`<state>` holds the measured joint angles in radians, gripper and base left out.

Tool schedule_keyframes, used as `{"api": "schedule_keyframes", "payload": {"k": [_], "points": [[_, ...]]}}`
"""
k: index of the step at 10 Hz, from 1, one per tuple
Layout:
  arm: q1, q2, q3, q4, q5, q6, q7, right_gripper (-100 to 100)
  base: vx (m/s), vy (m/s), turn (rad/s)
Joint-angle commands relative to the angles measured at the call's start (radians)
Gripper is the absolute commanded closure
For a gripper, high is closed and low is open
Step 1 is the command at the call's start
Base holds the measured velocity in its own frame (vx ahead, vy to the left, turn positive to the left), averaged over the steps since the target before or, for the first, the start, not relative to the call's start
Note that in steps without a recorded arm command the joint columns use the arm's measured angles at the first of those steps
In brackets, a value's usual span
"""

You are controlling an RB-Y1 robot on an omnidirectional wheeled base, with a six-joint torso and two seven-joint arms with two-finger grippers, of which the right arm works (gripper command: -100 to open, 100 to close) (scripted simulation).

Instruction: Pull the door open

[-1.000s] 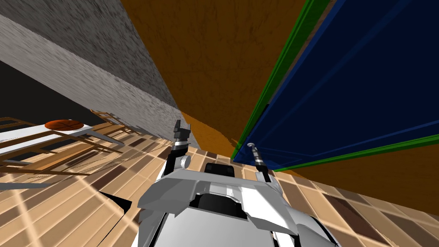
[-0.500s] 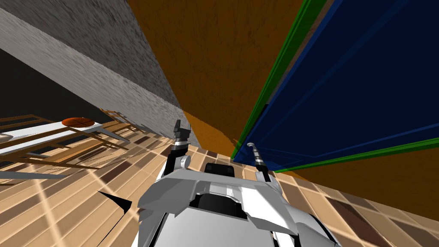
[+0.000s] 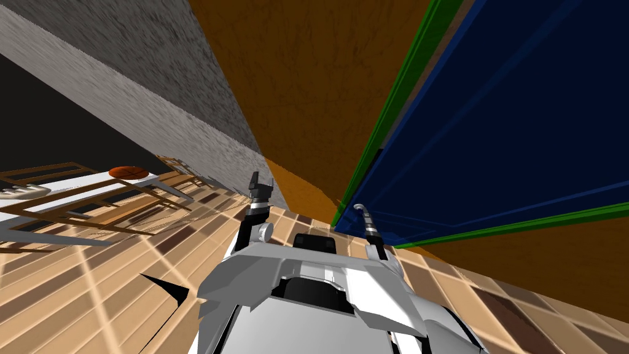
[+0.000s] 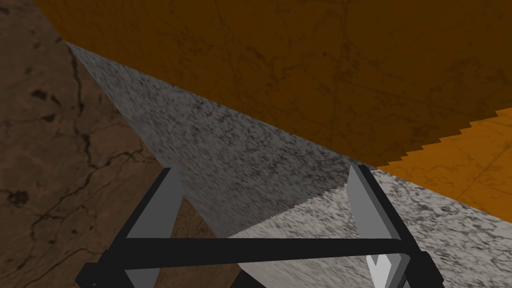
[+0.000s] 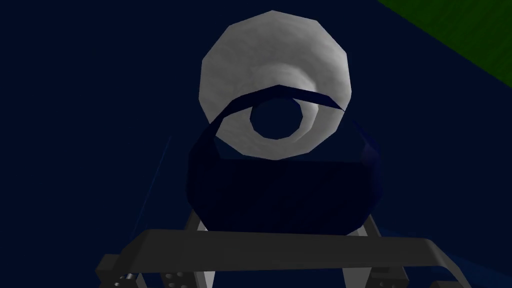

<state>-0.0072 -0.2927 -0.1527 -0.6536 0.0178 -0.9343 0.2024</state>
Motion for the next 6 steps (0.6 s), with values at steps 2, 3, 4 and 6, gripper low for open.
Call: {"api": "schedule_keyframes", "payload": {"k": [2, 3, 4, 6], "points": [[-0.011, 0.017, 0.023, 0.016, -0.020, -0.008, -0.068, 100, -0.035, -0.022, 0.049], [-0.013, 0.017, 0.030, 0.015, -0.036, -0.005, -0.094, 100, -0.057, -0.028, 0.083], [-0.013, 0.017, 0.030, 0.015, -0.036, -0.005, -0.111, 100, -0.037, -0.025, 0.039], [-0.014, 0.017, 0.037, 0.014, -0.053, -0.002, -0.152, 100, -0.037, -0.017, 0.050]]}}
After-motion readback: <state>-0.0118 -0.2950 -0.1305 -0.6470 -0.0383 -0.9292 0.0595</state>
